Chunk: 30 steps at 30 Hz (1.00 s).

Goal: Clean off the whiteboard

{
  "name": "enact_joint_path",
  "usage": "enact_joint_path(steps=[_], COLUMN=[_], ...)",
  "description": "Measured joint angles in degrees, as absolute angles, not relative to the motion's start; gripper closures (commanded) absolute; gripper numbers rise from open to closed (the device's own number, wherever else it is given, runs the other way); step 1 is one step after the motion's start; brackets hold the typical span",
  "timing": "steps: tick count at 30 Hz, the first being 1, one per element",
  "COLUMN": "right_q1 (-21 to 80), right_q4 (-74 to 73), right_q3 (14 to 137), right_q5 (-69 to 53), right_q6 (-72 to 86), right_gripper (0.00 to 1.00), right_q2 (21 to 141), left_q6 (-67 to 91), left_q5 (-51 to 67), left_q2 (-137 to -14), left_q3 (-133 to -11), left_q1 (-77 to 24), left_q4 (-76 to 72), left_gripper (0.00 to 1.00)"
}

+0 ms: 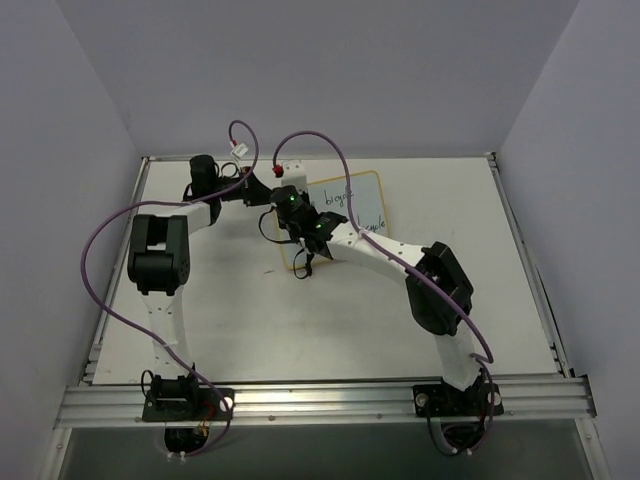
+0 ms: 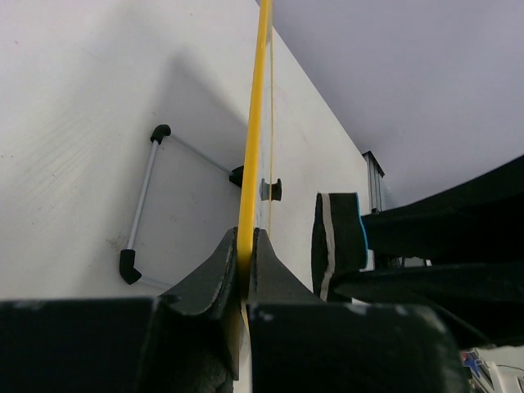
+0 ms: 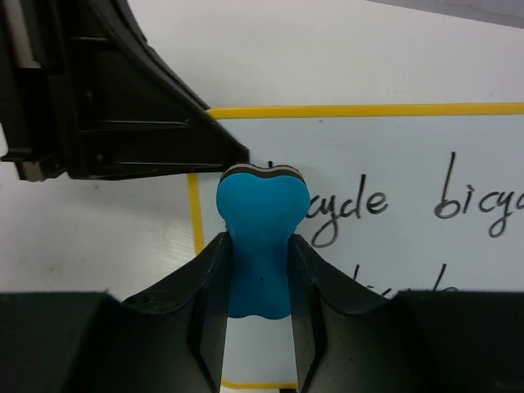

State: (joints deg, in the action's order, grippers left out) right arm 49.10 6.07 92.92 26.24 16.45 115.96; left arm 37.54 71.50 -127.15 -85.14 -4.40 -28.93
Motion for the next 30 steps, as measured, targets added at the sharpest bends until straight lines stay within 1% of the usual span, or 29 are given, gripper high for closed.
enact_joint_path(steps=[7, 16, 30], right_q1=[50.2, 49.2, 47.0], right_q4=[6.7, 6.6, 7.1], right_q3=[98.7, 100.3, 99.9], right_q5=[28.1, 29.6, 28.7], right_q6=[17.6, 20.5, 21.9], right_gripper=[0.95, 0.96, 0.96], right_q2=[120.0, 123.5, 123.3], left_q6=[38.4, 39.2, 43.2], left_q5=[71.5, 71.2, 70.7], left_q2=[-127.2, -127.2, -127.3], left_q3=[-84.8, -84.3, -83.0], left_q1=[-4.4, -4.4, -4.4], left_q4=[-30.2, -31.2, -36.4], left_gripper=[0.98, 0.98, 0.98])
